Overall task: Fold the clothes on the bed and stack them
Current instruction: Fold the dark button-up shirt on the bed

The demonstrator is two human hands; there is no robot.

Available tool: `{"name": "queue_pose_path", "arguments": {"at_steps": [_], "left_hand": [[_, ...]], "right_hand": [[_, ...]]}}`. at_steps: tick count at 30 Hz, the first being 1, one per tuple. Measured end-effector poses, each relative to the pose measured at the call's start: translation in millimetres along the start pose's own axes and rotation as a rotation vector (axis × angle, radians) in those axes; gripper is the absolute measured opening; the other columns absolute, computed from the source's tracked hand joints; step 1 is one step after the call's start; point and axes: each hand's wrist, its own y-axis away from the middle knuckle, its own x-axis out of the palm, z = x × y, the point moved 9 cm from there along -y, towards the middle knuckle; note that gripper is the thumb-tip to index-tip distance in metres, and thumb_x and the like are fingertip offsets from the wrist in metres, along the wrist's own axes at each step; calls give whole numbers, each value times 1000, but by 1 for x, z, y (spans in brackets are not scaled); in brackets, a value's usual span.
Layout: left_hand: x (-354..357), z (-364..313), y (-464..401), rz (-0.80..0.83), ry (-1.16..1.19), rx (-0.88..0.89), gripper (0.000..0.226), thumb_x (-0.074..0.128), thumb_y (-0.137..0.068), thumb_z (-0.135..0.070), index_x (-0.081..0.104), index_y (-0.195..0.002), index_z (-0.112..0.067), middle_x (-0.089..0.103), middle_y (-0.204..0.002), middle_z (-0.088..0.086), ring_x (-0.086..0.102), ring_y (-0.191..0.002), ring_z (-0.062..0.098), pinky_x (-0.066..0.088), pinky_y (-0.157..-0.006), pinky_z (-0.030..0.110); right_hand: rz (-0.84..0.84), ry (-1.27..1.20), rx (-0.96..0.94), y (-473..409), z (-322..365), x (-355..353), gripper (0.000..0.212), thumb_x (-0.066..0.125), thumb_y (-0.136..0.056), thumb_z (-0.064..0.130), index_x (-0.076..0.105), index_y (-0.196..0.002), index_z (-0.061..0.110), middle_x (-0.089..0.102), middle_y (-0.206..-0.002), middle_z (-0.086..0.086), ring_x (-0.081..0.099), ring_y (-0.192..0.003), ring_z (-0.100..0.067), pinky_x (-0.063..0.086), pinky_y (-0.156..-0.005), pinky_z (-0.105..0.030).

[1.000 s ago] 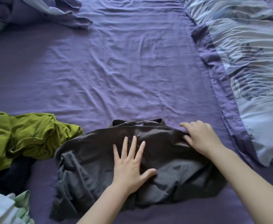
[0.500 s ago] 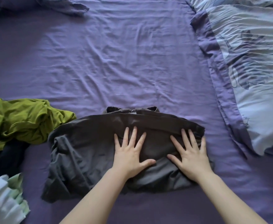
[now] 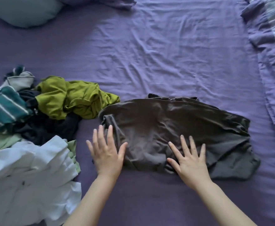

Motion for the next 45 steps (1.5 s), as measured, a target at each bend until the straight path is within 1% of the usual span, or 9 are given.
{"name": "queue_pose_path", "arguments": {"at_steps": [4, 13, 17, 20, 24, 29, 34, 37, 45], "left_hand": [[16, 59, 9, 240, 460, -468, 90, 47, -75, -70, 32, -146, -16, 42, -142, 11, 44, -127, 29, 38, -100, 42], [38, 60, 15, 446, 616, -543, 77, 52, -82, -66, 38, -145, -24, 42, -130, 11, 43, -123, 29, 34, -103, 32], [40, 67, 13, 475, 738, -658, 94, 65, -71, -68, 36, -144, -16, 48, -140, 7, 42, -132, 26, 38, -106, 35], [25, 68, -7, 430, 722, -485, 61, 73, -69, -59, 59, -117, -23, 63, -103, -13, 59, -105, 14, 43, -78, 21], [14, 76, -32, 393, 639, -266, 65, 77, -77, -36, 51, -135, -19, 64, -119, -4, 57, -109, 12, 34, -80, 11], [24, 80, -32, 458, 669, -274, 66, 74, -82, -29, 45, -141, -14, 58, -132, 3, 53, -121, 17, 38, -100, 21], [32, 77, -24, 545, 1113, -728, 62, 55, -80, -69, 74, -98, -12, 74, -100, 7, 67, -98, 24, 52, -92, 39], [31, 54, -22, 641, 1362, -921, 57, 55, -85, -62, 70, -112, -14, 73, -104, 7, 68, -95, 23, 54, -88, 37], [-50, -69, -29, 548, 1530, -410, 32, 56, -94, -19, 54, -126, -22, 68, -113, -8, 64, -105, 7, 53, -89, 23]], "right_hand": [[-58, -67, -9, 11, 31, -2, 79, -12, -84, 69, 20, -148, 35, 14, -158, -10, 4, -146, -34, 8, -111, -62], [4, -56, -92, 8, 86, 18, 60, -15, -80, 70, -33, -132, 45, -18, -158, -1, -24, -143, -26, -8, -111, -57], [2, -113, -118, 4, 76, 18, 64, -12, -79, 74, -26, -135, 47, -9, -160, 3, -21, -144, -20, -7, -114, -53], [-38, -90, -63, 8, 48, 13, 79, -17, -70, 81, -17, -140, 44, -2, -160, 2, -10, -147, -22, -4, -113, -55], [38, 45, 5, 14, 9, 19, 103, -19, -68, 81, 21, -148, 28, 20, -156, -6, 16, -145, -31, 15, -106, -68], [74, 106, -7, 10, -5, 27, 99, -31, -52, 82, -28, -139, 34, -28, -152, 6, -33, -135, -17, -3, -111, -61], [-76, -187, -57, -3, 44, -4, 71, -6, -79, 79, -19, -141, 46, -24, -153, 12, -32, -138, -10, -13, -112, -52], [90, -235, -44, -16, 66, 3, 60, 14, -94, 63, 2, -149, 41, -9, -160, 4, -18, -145, -19, -5, -114, -55], [-165, -1310, -162, 12, 70, -132, 57, 45, -86, 63, 32, -139, 45, 31, -150, 18, 25, -138, 6, 22, -114, -24]]}}
